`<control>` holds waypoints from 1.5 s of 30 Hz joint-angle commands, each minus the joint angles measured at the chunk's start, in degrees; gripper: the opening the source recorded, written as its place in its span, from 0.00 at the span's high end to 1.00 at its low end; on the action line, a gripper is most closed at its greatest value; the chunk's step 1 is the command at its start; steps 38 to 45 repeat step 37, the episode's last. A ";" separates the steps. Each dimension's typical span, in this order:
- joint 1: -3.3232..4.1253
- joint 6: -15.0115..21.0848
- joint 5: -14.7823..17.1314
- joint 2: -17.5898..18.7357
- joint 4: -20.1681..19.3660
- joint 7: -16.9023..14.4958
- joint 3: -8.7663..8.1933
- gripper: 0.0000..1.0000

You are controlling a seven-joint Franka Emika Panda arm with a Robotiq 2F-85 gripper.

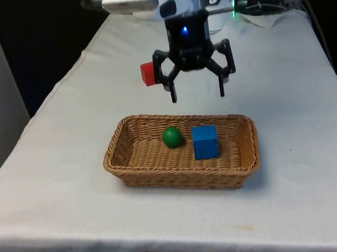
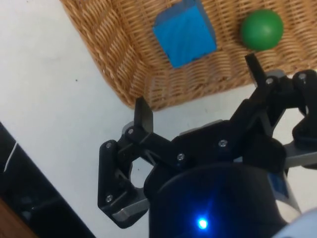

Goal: Place all non-red objects into the basket.

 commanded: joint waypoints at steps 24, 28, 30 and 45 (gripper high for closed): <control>0.86 -0.52 -6.47 -14.04 -10.77 0.57 -1.38 0.00; 0.92 -0.52 -7.85 -15.93 -12.03 0.57 -1.32 0.00; 0.97 -0.52 -8.54 -16.67 -12.49 0.63 -1.26 0.00; 0.80 -0.97 -9.00 -18.33 -13.69 -0.11 -0.74 0.00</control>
